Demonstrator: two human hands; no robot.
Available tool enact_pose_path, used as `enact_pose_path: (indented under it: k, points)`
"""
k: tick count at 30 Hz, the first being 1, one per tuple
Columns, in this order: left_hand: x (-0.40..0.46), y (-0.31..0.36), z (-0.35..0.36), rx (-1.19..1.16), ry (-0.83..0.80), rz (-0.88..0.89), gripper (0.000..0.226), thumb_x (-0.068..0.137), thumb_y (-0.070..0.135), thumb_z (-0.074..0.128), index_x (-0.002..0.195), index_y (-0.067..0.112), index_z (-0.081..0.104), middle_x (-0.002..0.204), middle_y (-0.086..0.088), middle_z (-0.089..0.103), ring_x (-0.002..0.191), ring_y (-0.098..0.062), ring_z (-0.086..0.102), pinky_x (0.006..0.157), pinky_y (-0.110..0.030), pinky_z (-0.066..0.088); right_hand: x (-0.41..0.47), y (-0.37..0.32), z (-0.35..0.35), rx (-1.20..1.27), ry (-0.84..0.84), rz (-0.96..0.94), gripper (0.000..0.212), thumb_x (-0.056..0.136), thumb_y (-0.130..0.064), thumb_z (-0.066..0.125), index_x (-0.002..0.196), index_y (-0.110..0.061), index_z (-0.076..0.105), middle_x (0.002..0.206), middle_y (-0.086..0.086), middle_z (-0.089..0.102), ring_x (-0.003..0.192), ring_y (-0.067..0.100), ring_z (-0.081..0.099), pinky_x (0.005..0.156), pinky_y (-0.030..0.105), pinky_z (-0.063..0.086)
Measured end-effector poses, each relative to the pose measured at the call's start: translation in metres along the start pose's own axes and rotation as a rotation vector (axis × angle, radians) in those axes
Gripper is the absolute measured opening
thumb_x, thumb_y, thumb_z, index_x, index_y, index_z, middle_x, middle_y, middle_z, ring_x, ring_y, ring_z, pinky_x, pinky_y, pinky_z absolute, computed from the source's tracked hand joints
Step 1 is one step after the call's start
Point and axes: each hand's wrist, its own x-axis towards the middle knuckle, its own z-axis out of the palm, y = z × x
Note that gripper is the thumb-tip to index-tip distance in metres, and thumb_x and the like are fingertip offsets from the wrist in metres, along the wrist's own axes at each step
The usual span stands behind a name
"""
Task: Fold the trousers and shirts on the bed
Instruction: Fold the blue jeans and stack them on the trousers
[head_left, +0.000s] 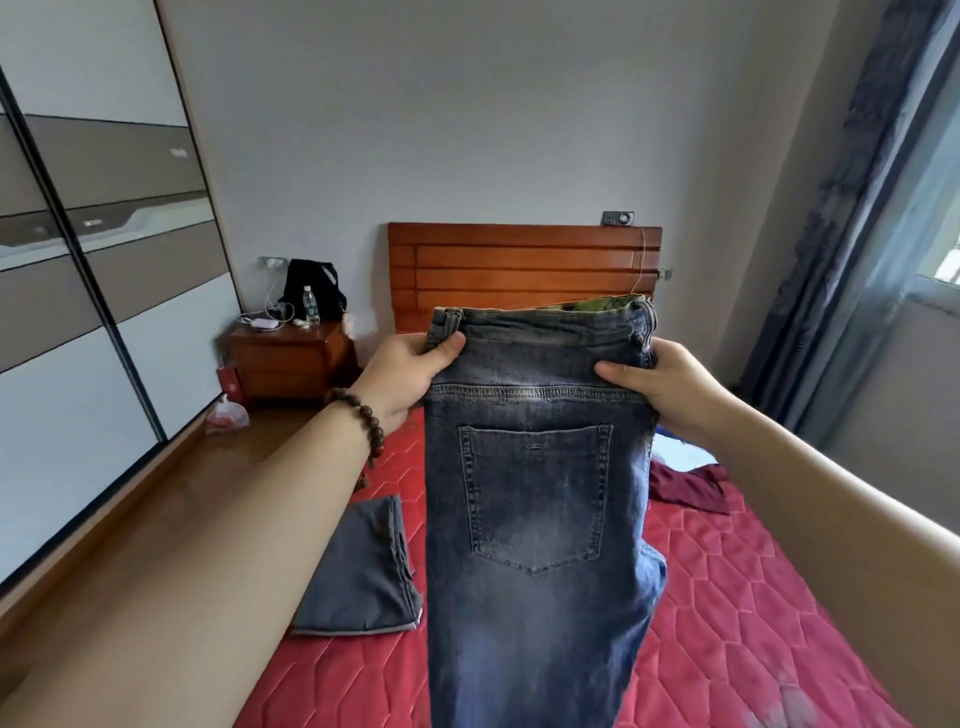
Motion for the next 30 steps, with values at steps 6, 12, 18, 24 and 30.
enact_pose_path:
  k: [6, 12, 18, 24, 30]
  points:
    - [0.054, -0.098, -0.012, 0.043, -0.02, -0.102, 0.034, 0.069, 0.047, 0.069, 0.082, 0.016, 0.074, 0.092, -0.001, 0.075, 0.09, -0.017, 0.07, 0.087, -0.035, 0.053, 0.047, 0.083, 0.006, -0.07, 0.045, 0.126, 0.039, 0.062, -0.025, 0.08, 0.099, -0.016, 0.069, 0.102, 0.005, 0.074, 0.093, 0.021, 0.071, 0.076, 0.029, 0.057]
    - [0.116, -0.197, -0.032, 0.102, -0.041, -0.234, 0.028, 0.07, 0.052, 0.073, 0.079, 0.026, 0.076, 0.094, 0.001, 0.075, 0.096, -0.022, 0.069, 0.094, -0.044, 0.051, 0.115, 0.173, 0.018, -0.246, 0.083, 0.247, 0.018, 0.076, -0.009, 0.078, 0.089, -0.02, 0.071, 0.095, 0.0, 0.074, 0.091, 0.02, 0.068, 0.084, 0.029, 0.054]
    - [0.163, -0.261, -0.044, 0.186, -0.011, -0.283, 0.01, 0.087, 0.035, 0.068, 0.08, 0.028, 0.068, 0.083, 0.014, 0.071, 0.079, -0.001, 0.065, 0.069, -0.013, 0.048, 0.159, 0.231, 0.038, -0.302, 0.131, 0.335, 0.026, 0.075, -0.006, 0.078, 0.084, -0.029, 0.069, 0.075, -0.023, 0.071, 0.069, -0.01, 0.064, 0.063, 0.006, 0.047]
    - [0.196, -0.293, -0.053, 0.285, 0.055, -0.267, 0.022, 0.083, 0.032, 0.072, 0.087, 0.01, 0.072, 0.083, -0.006, 0.071, 0.072, -0.012, 0.06, 0.064, -0.02, 0.045, 0.203, 0.262, 0.042, -0.405, 0.105, 0.418, 0.018, 0.075, -0.018, 0.081, 0.079, -0.031, 0.069, 0.073, -0.021, 0.07, 0.064, -0.01, 0.062, 0.057, 0.007, 0.045]
    - [0.231, -0.332, -0.06, 0.291, 0.136, -0.307, 0.025, 0.08, 0.032, 0.075, 0.09, 0.01, 0.073, 0.086, -0.006, 0.073, 0.083, -0.022, 0.067, 0.076, -0.035, 0.051, 0.244, 0.304, 0.043, -0.459, 0.094, 0.457, 0.015, 0.073, -0.02, 0.082, 0.085, -0.022, 0.072, 0.082, -0.008, 0.072, 0.072, 0.004, 0.064, 0.068, 0.019, 0.051]
